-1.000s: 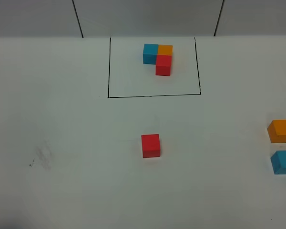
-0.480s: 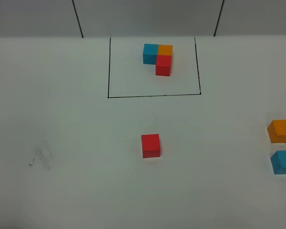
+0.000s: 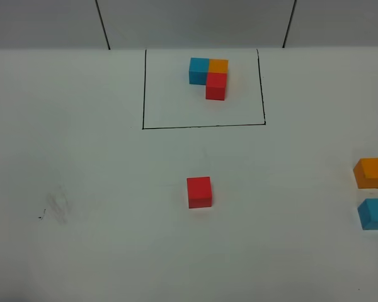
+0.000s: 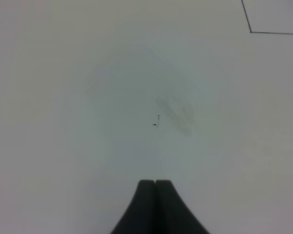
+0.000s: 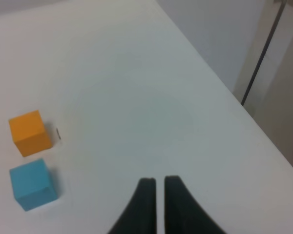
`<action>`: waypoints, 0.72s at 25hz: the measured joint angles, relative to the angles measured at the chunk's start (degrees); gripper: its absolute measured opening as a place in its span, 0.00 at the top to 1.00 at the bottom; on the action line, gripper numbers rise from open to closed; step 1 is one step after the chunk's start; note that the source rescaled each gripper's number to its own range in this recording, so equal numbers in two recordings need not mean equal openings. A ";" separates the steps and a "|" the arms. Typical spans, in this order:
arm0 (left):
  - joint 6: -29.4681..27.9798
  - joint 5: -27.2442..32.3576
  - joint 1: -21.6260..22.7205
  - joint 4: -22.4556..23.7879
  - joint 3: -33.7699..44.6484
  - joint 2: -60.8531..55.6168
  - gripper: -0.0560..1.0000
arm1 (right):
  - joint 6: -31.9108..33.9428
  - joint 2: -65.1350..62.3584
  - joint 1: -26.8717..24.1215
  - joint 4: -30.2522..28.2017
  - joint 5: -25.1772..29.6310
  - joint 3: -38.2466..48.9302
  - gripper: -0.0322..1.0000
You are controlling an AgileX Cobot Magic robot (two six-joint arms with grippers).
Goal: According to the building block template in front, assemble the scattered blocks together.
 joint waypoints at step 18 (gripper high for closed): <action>0.00 0.00 0.00 -0.05 0.00 0.00 0.95 | 0.00 0.00 0.00 0.00 0.00 0.00 0.97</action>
